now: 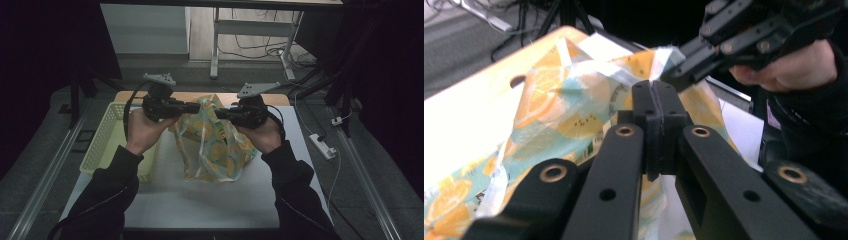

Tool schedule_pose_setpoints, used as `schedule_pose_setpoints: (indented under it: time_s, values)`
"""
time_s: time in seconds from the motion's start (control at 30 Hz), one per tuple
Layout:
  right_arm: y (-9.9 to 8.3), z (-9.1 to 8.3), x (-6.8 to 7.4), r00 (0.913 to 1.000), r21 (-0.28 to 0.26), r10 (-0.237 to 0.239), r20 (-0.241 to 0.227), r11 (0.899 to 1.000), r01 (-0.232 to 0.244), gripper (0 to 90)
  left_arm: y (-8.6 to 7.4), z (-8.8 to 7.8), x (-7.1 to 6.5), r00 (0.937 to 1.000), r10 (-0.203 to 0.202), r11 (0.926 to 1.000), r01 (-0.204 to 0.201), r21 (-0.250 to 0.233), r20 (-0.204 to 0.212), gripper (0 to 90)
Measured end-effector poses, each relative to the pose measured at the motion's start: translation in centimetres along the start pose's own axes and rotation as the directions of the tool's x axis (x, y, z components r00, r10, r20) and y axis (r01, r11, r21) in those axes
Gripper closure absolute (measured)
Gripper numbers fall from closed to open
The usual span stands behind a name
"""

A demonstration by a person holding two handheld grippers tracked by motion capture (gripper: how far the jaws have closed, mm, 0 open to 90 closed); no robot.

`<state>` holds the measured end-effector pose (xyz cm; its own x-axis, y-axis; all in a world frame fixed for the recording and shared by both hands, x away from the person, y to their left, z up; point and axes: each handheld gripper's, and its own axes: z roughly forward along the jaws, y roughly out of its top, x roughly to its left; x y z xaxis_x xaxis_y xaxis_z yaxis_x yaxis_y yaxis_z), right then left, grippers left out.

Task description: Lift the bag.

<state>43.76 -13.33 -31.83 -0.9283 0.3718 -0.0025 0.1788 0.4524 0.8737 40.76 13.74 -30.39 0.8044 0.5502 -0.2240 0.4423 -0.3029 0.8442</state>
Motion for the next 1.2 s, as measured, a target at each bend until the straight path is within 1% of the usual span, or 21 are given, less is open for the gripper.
schedule_pose_setpoints:
  time_s: [0.07,0.17,0.2,0.33,0.43,0.53,0.6,0.63,0.67,0.8,0.93,1.03,1.1,1.2]
  values:
    - [0.4,-0.2,0.1,1.0,-0.003,-0.009,0.001,1.0,0.009,89.5,0.6,-0.3,-0.1,1.0,0.005,1.0,-0.005,-0.008,-0.001,89.6]
    - [1.2,-0.5,0.4,0.9997,-0.012,-0.022,0.006,1.0,0.023,89.5,1.3,-0.7,-0.2,0.9997,0.015,0.9999,-0.015,-0.007,-0.022,89.5]
    - [1.4,-0.6,0.4,0.9995,-0.015,-0.029,0.009,0.999,0.029,89.5,1.5,-0.8,-0.2,0.9997,0.013,0.9998,-0.013,-0.011,-0.023,89.6]
    - [1.8,-0.9,0.5,0.9995,-0.023,-0.031,0.012,0.999,0.031,89.5,2.2,-1.4,0.0,0.9992,0.013,0.9996,-0.014,-0.024,-0.037,89.5]
    - [2.3,-1.2,0.5,0.9994,-0.034,-0.032,0.014,0.999,0.032,89.5,2.7,-1.9,0.4,0.9995,-0.004,0.999,0.002,-0.044,-0.032,89.5]
    - [2.9,-1.5,0.6,0.9994,-0.049,-0.034,0.008,0.998,0.034,89.5,3.2,-2.3,0.8,0.9993,-0.012,0.9985,0.01,-0.054,-0.036,89.5]
    - [3.3,-1.6,0.8,0.999,-0.055,-0.043,0.01,0.998,0.043,89.5,3.5,-2.6,0.9,0.9991,-0.016,0.9978,0.013,-0.065,-0.041,89.6]
    - [3.9,-1.8,1.0,0.9986,-0.061,-0.051,0.014,0.997,0.052,89.5,3.8,-2.7,1.0,0.9989,-0.016,0.9977,0.013,-0.067,-0.043,89.5]
    - [3.9,-1.8,1.0,0.9986,-0.061,-0.051,0.014,0.997,0.052,89.5,3.9,-2.8,1.0,0.9988,-0.015,0.9974,0.012,-0.07,-0.046,89.5]
    - [4.8,-2.1,1.1,0.998,-0.075,-0.059,0.023,0.995,0.061,89.6,4.8,-3.2,1.2,0.9984,-0.022,0.996,0.018,-0.088,-0.052,89.5]
    - [5.9,-2.6,1.3,0.9969,-0.093,-0.07,0.035,0.993,0.073,89.6,5.4,-3.6,1.5,0.9984,-0.034,0.9937,0.029,-0.108,-0.044,89.5]
    - [6.2,-2.8,1.4,0.9961,-0.099,-0.076,0.044,0.992,0.08,89.6,5.8,-3.8,1.5,0.9988,-0.032,0.9922,0.028,-0.121,-0.037,89.5]
    - [6.5,-3.1,1.4,0.9961,-0.11,-0.075,0.047,0.991,0.079,89.6,6.0,-3.8,1.4,0.9988,-0.028,0.9923,0.023,-0.122,-0.039,89.5]
    - [6.7,-3.4,1.4,0.9961,-0.118,-0.074,0.048,0.99,0.079,89.5,6.1,-3.6,1.7,0.9985,-0.038,0.9928,0.033,-0.115,-0.04,89.5]
